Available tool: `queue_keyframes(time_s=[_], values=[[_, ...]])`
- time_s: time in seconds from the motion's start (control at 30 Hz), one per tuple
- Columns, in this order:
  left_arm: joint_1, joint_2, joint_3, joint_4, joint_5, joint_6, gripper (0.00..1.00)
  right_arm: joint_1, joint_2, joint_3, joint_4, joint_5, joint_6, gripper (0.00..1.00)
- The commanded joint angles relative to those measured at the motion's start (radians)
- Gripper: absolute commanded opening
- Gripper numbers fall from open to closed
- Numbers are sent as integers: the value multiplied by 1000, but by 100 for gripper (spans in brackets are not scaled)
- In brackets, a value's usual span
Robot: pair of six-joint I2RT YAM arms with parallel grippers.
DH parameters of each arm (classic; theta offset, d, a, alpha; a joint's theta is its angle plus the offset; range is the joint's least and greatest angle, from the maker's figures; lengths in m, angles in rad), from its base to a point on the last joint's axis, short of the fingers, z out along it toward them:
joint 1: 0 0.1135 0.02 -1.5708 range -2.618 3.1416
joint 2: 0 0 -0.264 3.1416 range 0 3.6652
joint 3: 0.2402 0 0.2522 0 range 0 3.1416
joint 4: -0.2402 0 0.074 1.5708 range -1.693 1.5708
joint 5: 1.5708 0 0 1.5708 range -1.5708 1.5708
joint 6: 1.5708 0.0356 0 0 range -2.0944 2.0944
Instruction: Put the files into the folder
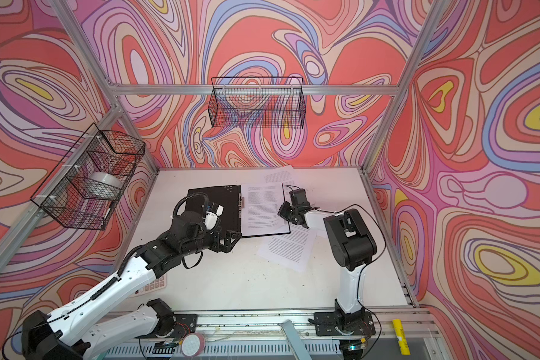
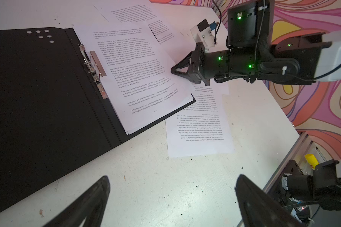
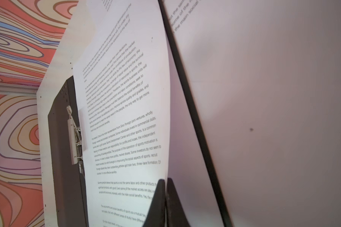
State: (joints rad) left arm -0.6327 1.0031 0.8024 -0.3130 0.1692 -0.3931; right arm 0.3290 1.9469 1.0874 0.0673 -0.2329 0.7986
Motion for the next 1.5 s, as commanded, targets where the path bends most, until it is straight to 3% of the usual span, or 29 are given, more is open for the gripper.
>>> queue_keyframes(time_s=[0.0, 0.83, 1.13, 1.47], values=[[10, 3, 9, 22, 12, -4, 100, 7, 20, 12, 6, -9, -16, 0], [18, 2, 8, 24, 22, -12, 100, 8, 29, 37, -20, -24, -28, 0], [19, -3, 9, 24, 23, -13, 100, 8, 14, 47, -54, -13, -18, 18], [20, -4, 8, 26, 26, -14, 100, 7, 21, 99, -149, 22, -35, 30]])
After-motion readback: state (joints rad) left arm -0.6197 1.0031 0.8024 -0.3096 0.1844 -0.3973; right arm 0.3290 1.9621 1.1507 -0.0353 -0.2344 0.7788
